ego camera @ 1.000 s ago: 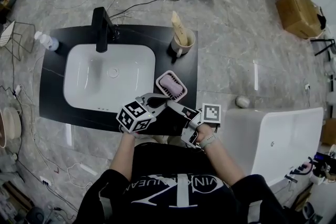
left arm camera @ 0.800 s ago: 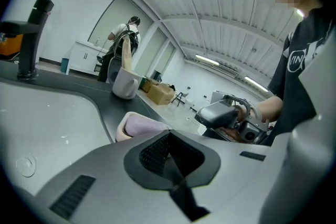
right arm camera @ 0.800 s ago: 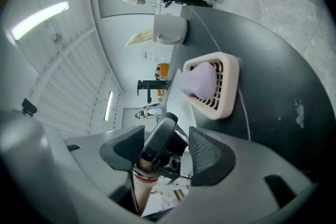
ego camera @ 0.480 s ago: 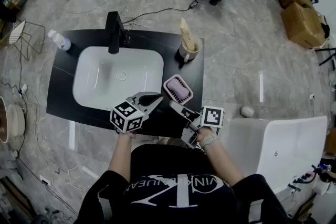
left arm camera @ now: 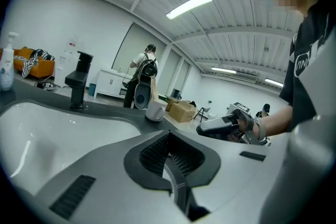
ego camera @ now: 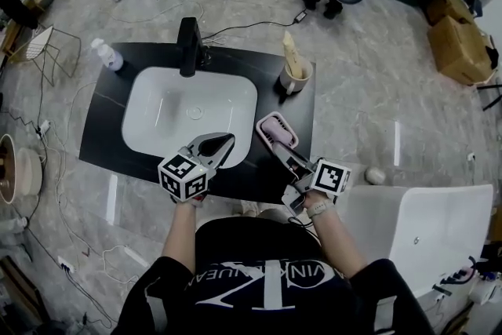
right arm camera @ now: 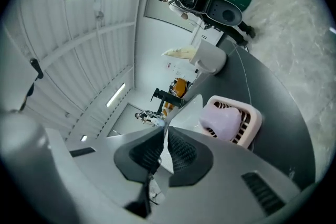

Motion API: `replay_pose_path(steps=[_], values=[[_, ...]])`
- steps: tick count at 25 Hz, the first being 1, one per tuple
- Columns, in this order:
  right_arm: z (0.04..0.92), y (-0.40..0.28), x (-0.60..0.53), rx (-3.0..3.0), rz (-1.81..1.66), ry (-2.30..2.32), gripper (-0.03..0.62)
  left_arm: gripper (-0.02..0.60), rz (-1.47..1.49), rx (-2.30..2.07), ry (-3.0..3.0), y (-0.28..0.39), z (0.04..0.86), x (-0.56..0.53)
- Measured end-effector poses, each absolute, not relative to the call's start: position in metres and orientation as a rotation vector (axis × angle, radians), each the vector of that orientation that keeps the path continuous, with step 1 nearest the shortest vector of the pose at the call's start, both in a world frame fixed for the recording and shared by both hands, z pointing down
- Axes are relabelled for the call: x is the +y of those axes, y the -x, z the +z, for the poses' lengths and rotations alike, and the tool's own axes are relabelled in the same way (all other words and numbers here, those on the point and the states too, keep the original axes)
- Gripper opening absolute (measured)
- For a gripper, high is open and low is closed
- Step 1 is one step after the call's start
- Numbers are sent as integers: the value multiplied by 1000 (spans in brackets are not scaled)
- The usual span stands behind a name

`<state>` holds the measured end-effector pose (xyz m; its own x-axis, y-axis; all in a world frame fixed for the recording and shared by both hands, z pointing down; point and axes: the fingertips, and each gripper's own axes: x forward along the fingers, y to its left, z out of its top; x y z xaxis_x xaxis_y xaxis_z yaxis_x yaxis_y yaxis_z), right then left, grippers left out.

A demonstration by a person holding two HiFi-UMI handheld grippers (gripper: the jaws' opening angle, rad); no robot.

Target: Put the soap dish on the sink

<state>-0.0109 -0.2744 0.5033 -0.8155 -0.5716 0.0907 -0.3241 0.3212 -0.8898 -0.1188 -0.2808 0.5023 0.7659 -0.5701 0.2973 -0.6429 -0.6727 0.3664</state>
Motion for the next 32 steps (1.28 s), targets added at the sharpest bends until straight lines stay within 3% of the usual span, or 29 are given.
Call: replay_pose_path(steps=[19,32], values=[[490,-4,-241,2708,-1017,1244,32,15,128,-1227,-2521,184,462,-237],[475,-12,-206,2746,-888,1315,32,15,69,-1321,-2535,197,442,-205]])
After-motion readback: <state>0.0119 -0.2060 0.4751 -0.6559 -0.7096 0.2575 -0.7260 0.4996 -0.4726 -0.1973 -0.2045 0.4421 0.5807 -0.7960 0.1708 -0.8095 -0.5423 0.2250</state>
